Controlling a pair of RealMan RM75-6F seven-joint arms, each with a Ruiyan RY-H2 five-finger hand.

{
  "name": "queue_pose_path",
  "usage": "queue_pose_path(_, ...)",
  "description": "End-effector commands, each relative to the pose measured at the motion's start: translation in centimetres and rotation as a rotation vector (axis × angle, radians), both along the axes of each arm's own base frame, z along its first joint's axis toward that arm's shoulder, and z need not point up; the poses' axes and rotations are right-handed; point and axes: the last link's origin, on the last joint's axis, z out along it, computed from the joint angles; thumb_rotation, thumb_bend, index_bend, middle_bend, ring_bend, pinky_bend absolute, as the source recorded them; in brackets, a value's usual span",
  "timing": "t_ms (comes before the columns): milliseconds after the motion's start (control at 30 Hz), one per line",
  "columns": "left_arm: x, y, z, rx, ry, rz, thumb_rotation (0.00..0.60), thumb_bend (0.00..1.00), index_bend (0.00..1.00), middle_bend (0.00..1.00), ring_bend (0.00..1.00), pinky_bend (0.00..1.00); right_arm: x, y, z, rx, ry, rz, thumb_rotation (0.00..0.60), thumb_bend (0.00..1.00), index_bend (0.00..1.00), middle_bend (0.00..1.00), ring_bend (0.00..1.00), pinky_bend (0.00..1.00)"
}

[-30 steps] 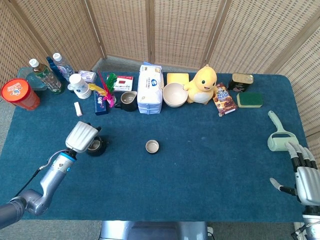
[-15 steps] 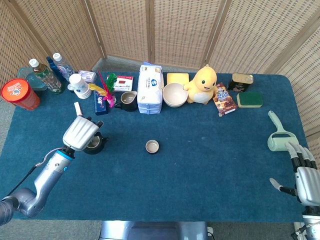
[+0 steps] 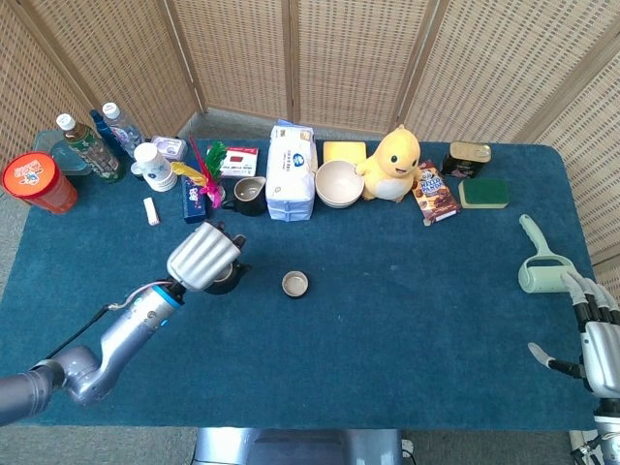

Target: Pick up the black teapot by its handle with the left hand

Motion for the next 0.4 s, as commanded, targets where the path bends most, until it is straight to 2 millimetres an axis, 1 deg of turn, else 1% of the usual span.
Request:
queue_pose_path(33,0.6,0.0,-1.2,-0.011,0.019,-0.027,0.6,0.48,0.75,0.82,0.66,0.84,0.0,0.0,0.1,-0.001,-0.003,0.0,0.6,0.0,0.0,0.0,0.0,0.0)
queue_pose_path(167,1.0,0.0,-2.1,-0.016,0.028,-0.041,0.6,0.48,0.75,0.82,0.66,0.84,-0.1,0.0,0.2,-0.004,-0.005,0.001,0.6,0.0,0.0,0.0,0.0,0.0)
queue_pose_path(400,1.5,0.1,-2.5,-0.011,0.04,-0.052,0.6,0.48,0.75,0.82,0.66,0.84,-0.1,0.0,0.2,-0.003,-0.006,-0.001,0.6,0.0,0.0,0.0,0.0,0.0)
